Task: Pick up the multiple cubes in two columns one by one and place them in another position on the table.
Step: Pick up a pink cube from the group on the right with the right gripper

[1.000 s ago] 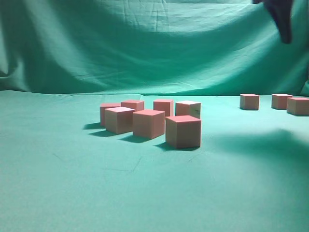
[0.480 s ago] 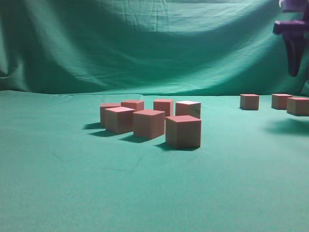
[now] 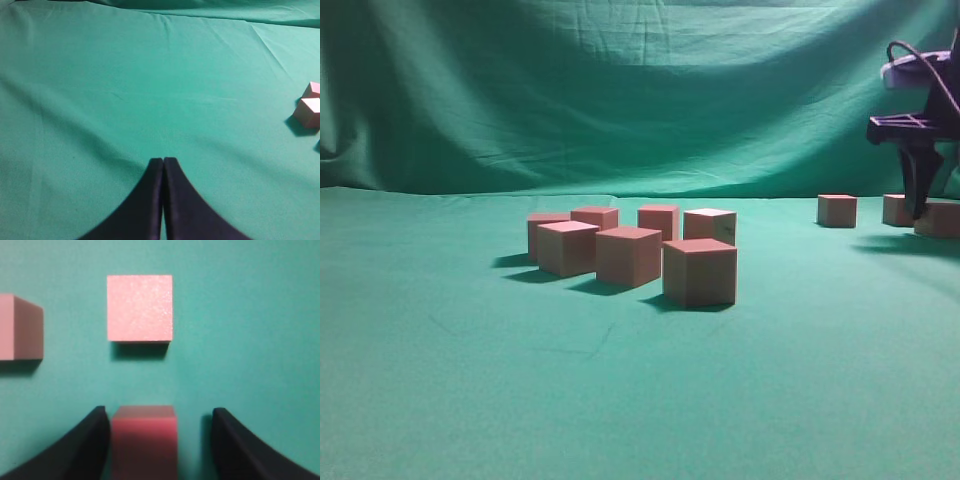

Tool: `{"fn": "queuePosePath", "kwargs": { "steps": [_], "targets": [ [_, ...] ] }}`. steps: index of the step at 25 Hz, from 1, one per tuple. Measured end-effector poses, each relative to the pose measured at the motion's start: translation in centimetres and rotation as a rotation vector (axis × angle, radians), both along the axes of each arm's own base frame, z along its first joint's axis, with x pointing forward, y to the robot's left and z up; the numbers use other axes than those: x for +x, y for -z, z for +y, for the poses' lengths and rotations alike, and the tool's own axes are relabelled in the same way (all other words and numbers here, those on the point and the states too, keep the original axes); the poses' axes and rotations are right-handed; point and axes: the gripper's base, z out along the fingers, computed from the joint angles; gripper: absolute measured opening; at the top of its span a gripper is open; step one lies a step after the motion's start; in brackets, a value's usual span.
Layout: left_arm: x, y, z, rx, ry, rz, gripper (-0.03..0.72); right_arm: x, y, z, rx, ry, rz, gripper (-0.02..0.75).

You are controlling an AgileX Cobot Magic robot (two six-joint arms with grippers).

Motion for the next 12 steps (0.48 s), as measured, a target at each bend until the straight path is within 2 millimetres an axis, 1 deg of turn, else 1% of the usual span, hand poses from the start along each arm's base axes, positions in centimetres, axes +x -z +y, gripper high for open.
{"fn": "queuePosePath", "kwargs": {
  "steps": [1,2,3,6,8,10,12],
  "targets": [
    [0.0,0.0,0.0,0.000,0.000,0.000,0.000,0.1,0.3,0.0,0.000,0.000,0.002,0.398],
    [0.0,0.0,0.0,0.000,0.000,0.000,0.000,0.1,0.5,0.0,0.000,0.000,0.004,0.404],
    [0.0,0.0,0.0,0.000,0.000,0.000,0.000,0.1,0.7,0.0,0.002,0.001,0.006,0.351],
    [0.0,0.0,0.0,0.000,0.000,0.000,0.000,0.1,0.8,0.0,0.003,0.002,0.011,0.268],
    [0.0,0.0,0.0,0.000,0.000,0.000,0.000,0.0,0.7,0.0,0.005,0.004,0.025,0.280],
    [0.0,0.0,0.0,0.000,0.000,0.000,0.000,-0.4,0.1,0.1,0.010,0.008,0.040,0.280],
    [0.0,0.0,0.0,0.000,0.000,0.000,0.000,-0.9,-1.4,0.0,0.013,0.010,0.041,0.280]
  ]
}}
